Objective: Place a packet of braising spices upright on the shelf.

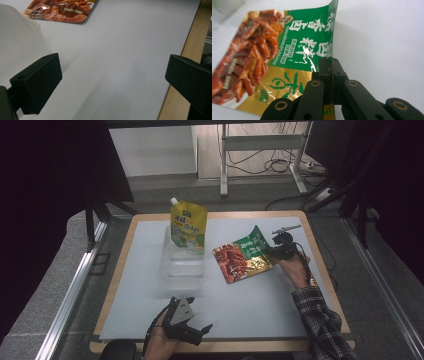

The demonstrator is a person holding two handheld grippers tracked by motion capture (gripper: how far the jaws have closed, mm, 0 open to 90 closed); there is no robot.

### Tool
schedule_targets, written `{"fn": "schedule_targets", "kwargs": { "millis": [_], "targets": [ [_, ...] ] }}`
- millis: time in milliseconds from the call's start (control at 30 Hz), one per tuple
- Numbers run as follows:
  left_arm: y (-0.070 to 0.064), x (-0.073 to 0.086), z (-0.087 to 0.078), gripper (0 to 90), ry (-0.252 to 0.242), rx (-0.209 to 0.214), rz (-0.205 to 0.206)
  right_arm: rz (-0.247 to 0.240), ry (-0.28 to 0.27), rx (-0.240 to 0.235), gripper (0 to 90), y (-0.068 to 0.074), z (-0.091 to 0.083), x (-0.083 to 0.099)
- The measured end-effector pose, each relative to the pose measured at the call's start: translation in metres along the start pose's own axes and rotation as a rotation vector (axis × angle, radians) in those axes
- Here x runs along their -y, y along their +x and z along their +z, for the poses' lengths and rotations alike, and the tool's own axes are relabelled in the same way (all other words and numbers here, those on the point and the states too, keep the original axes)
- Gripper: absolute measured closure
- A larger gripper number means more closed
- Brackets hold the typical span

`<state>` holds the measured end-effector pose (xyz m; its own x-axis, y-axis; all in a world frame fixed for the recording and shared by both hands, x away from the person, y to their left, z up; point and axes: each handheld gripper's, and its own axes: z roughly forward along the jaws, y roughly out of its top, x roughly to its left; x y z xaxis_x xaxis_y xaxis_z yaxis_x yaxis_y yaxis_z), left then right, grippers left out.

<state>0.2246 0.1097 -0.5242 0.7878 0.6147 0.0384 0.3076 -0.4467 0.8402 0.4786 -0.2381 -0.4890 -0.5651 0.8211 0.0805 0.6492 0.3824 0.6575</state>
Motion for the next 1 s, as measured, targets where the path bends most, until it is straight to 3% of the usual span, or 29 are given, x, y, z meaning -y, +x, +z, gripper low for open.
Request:
{"fn": "schedule_targets", "kwargs": {
  "millis": [567, 1000],
  "targets": [
    [0.0, 0.0, -0.001, 0.6, -0.005, -0.009, 0.001, -0.067, -0.118, -0.033, 89.1, 0.017, -0.031, -0.015],
    [0.0, 0.0, -0.001, 0.8, -0.005, -0.011, 0.009, -0.056, -0.181, -0.099, 89.1, 0.025, -0.048, -0.028]
  ]
}}
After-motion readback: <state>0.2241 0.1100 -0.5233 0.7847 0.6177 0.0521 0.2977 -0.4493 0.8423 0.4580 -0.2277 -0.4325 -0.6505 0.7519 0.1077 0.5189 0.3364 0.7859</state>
